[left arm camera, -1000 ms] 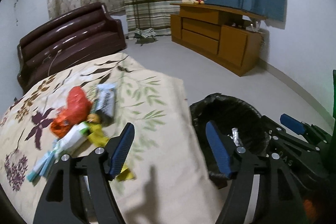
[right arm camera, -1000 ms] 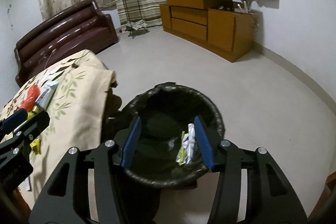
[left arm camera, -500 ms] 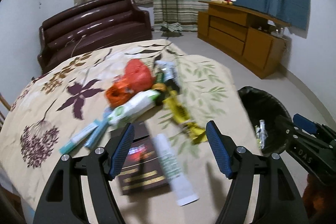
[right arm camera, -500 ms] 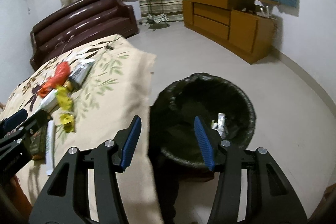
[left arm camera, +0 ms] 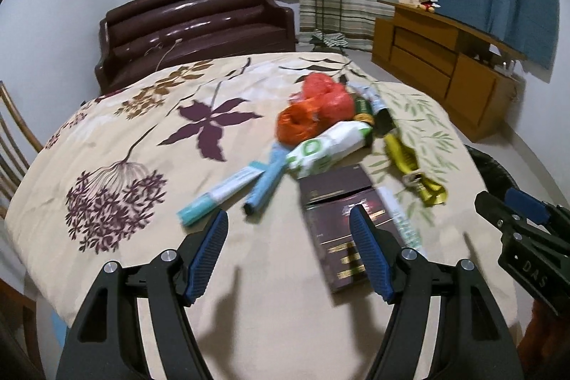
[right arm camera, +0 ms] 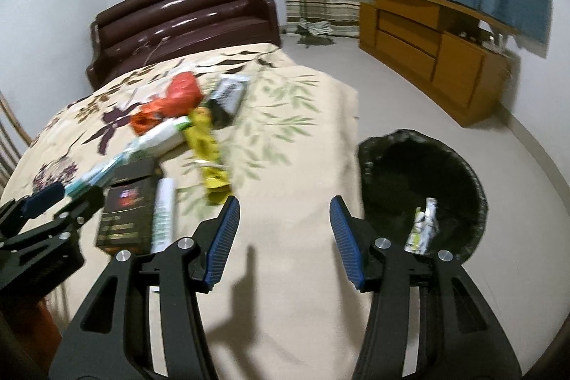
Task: Collect trash
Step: 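Move both open tools back over the table, then close the right tool on the white toothpaste-like tube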
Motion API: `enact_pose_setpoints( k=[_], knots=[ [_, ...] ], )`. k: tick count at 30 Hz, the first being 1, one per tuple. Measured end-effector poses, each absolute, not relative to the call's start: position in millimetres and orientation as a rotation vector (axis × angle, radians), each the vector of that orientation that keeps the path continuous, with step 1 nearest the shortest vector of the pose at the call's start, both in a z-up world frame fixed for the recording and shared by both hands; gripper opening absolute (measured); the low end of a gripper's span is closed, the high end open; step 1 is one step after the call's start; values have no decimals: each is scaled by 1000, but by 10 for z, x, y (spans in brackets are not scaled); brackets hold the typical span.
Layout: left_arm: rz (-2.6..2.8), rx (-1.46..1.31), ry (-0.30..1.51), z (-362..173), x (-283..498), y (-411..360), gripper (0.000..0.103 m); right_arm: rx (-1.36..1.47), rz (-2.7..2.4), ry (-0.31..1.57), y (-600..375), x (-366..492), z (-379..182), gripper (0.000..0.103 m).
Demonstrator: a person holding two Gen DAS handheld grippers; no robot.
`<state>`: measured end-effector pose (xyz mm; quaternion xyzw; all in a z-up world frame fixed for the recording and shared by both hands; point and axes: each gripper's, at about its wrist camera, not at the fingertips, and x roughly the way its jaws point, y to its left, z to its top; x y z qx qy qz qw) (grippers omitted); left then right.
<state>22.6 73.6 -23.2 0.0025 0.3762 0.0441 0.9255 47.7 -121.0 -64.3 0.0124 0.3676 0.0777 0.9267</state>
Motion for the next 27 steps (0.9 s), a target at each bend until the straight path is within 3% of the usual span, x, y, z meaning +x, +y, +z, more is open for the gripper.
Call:
enact_pose_setpoints(
  k=[27],
  knots=[
    [143,-63,785,-320,125,1173,69,-79,282,846,-496,507,-799,51]
  ],
)
